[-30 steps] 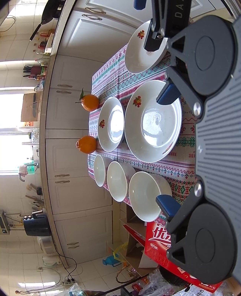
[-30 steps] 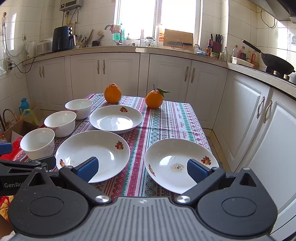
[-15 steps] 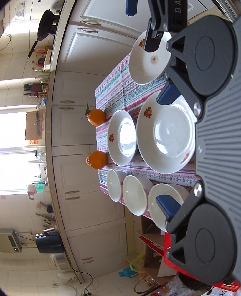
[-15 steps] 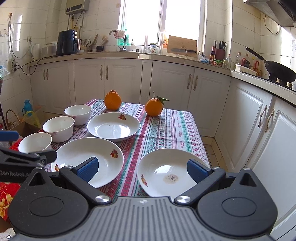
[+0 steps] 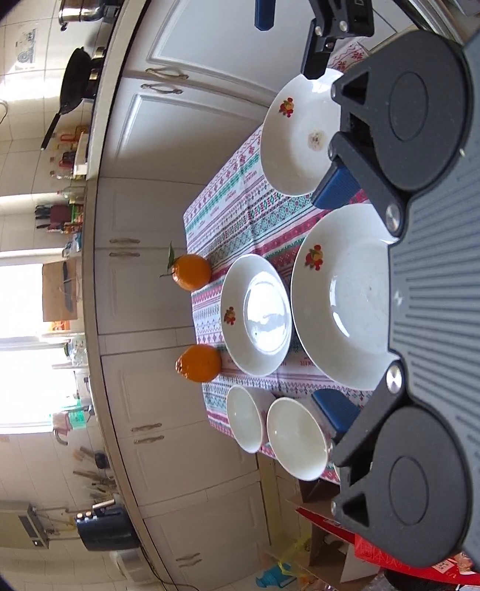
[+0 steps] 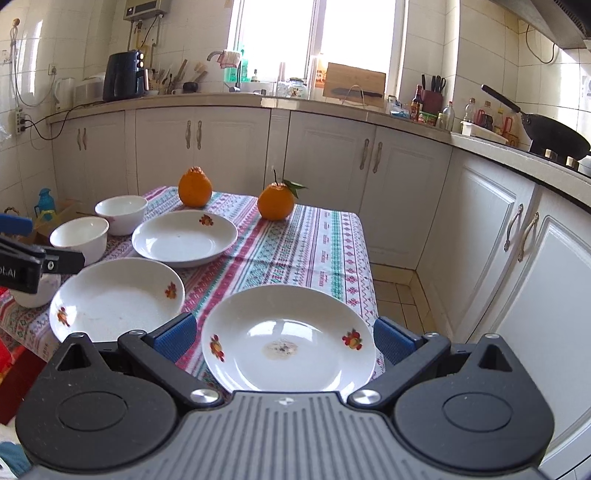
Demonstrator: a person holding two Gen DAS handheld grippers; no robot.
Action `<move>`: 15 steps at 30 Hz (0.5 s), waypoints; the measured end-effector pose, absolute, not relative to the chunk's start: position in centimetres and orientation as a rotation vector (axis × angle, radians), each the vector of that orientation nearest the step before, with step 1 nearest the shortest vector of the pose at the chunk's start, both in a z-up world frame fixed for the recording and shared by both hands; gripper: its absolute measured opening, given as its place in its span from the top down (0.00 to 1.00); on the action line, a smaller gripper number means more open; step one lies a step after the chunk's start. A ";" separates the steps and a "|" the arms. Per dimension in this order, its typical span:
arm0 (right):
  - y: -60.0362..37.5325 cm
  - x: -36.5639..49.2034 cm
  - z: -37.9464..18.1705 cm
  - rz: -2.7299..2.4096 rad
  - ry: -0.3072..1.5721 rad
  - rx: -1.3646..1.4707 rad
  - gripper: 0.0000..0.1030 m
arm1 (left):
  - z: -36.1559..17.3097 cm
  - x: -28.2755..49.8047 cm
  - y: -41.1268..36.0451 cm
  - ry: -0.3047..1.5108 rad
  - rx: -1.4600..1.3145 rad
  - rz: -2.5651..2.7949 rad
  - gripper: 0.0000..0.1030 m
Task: Organize plates and bowls
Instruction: 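Move the right gripper to the stained white plate and grasp its rim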
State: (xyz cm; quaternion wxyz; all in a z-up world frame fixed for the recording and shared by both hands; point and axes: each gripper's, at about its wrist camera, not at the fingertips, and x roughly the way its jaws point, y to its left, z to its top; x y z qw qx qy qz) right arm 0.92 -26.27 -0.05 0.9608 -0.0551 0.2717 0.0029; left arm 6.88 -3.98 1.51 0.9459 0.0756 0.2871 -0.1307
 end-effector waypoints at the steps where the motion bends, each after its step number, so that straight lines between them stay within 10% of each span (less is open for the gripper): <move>1: -26.6 1.1 -0.4 0.011 0.559 -0.115 0.00 | 1.3 7.1 -4.2 0.583 0.159 -0.277 0.01; 15: -30.8 3.7 -8.0 0.089 0.768 -0.036 0.00 | -1.2 12.7 -9.2 0.695 0.211 -0.388 0.01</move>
